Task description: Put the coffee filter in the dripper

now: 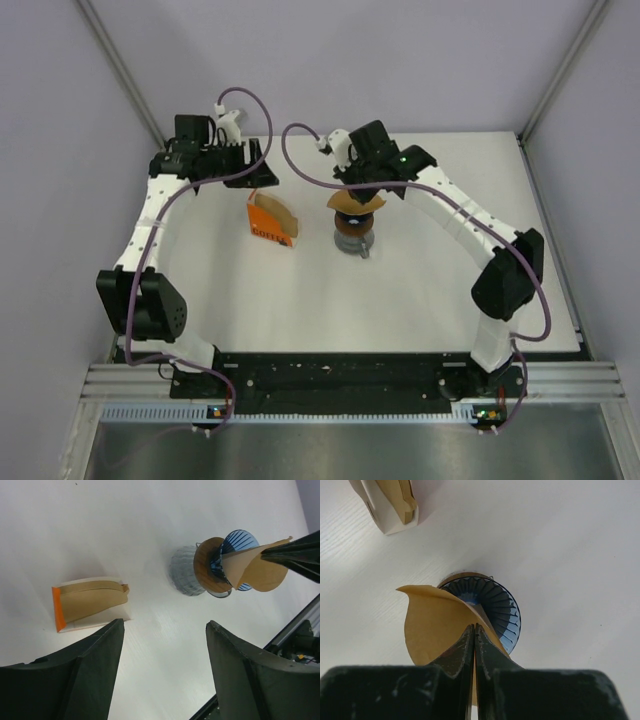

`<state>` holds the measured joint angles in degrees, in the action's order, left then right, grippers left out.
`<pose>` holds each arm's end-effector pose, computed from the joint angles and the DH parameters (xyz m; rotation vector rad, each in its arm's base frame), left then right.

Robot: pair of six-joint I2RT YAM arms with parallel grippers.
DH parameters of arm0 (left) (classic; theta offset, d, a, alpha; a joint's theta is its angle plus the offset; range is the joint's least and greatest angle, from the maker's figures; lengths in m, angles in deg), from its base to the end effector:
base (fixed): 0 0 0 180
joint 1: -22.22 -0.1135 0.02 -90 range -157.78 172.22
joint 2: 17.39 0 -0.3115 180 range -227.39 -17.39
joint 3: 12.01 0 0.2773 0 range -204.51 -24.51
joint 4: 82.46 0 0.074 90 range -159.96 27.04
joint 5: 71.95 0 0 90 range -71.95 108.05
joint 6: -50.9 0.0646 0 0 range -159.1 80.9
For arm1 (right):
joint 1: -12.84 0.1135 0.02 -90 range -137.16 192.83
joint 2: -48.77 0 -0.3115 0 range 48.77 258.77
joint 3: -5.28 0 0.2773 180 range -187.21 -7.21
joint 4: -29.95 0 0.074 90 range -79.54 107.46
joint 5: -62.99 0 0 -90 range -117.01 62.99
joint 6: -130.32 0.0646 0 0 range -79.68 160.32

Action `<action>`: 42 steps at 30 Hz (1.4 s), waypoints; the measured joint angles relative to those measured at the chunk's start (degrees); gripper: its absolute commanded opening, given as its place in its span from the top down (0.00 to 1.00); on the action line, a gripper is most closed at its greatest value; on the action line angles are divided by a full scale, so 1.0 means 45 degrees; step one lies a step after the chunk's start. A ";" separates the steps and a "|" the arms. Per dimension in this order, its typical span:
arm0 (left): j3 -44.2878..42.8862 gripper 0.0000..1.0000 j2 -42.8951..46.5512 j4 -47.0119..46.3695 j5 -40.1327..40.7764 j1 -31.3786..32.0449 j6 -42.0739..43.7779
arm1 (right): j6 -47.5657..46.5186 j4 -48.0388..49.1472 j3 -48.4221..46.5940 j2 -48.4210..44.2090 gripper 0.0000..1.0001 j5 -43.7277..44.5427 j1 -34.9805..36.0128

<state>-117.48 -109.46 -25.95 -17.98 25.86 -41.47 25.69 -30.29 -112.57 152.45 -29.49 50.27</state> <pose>0.3900 -0.0629 0.4028 0.3416 2.2423 -0.7805 0.3625 0.2810 0.3843 -1.0663 2.1359 0.2410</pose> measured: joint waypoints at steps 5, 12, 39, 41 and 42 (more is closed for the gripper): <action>0.0525 0.28 0.0151 -0.0889 -0.0185 0.0282 -0.2050 | 0.0219 0.0010 0.0000 0.0913 1.00 0.0170 0.0000; 0.1112 0.29 0.0136 -0.1685 -0.0010 0.1462 -0.3458 | 0.0544 0.0005 0.0000 0.2030 1.00 -0.0005 0.0000; 0.3104 0.36 -0.0573 -0.3507 0.0840 0.3157 -0.5819 | 0.2030 0.0272 0.0389 0.3181 1.00 -0.0126 -0.0034; 0.3502 0.36 -0.0573 -0.3837 0.0641 0.3196 -0.6183 | 0.2147 0.0330 0.0369 0.3215 1.00 -0.0121 -0.0049; 0.3633 0.36 -0.0573 -0.3915 0.0544 0.3211 -0.6305 | 0.2210 0.0364 0.0340 0.3249 1.00 -0.0131 -0.0053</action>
<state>-101.13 -112.04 -43.57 -15.53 40.31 -69.84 35.63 -28.65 -111.04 167.08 -30.08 50.02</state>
